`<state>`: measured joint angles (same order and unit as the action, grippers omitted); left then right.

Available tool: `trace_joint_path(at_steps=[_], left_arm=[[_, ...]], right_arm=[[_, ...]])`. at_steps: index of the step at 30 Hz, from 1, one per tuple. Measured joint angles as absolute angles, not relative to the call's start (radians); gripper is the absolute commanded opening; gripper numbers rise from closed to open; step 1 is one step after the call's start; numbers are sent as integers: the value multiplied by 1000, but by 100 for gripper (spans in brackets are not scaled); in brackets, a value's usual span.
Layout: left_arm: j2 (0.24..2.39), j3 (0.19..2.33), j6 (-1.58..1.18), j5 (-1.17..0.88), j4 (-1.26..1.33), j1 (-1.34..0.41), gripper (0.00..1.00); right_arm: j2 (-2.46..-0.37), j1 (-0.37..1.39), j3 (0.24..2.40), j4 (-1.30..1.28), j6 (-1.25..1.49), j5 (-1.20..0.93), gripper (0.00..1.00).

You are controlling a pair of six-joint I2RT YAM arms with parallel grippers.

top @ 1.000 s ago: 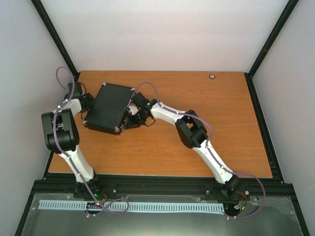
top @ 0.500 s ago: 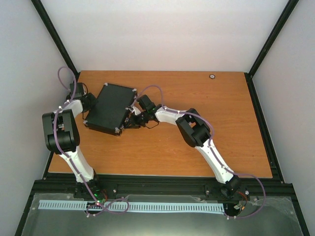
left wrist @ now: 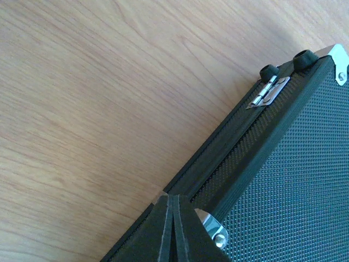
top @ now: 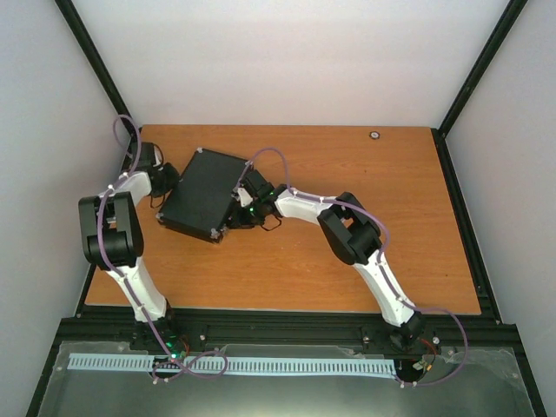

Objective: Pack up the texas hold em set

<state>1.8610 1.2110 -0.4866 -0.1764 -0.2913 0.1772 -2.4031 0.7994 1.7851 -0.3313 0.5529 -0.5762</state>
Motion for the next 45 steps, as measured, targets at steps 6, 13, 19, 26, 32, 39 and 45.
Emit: trace_joint_path(at_steps=[6, 13, 19, 26, 32, 39, 45], left_arm=[[1904, 1305, -487, -224, -426, 138, 1], [1993, 1393, -496, -259, -553, 124, 1], [2104, 1483, -510, -301, -626, 131, 1], [2203, 1635, -513, -361, -689, 128, 4], [2259, 1733, -512, -378, -740, 128, 5], [2322, 1831, -513, -407, -770, 134, 8], [2339, 1847, -513, -453, -767, 138, 8]], right_arm=[[-2323, 806, 1734, -441, 464, -439, 3], [-2282, 802, 1721, -555, 352, -396, 3], [-2238, 801, 1708, -634, 272, -378, 3], [-2165, 806, 1663, -723, 187, -270, 3], [-2046, 774, 1624, -710, 225, -216, 3], [-2068, 610, 1798, -612, 334, -263, 4], [-2277, 507, 2113, -572, 384, -316, 4]])
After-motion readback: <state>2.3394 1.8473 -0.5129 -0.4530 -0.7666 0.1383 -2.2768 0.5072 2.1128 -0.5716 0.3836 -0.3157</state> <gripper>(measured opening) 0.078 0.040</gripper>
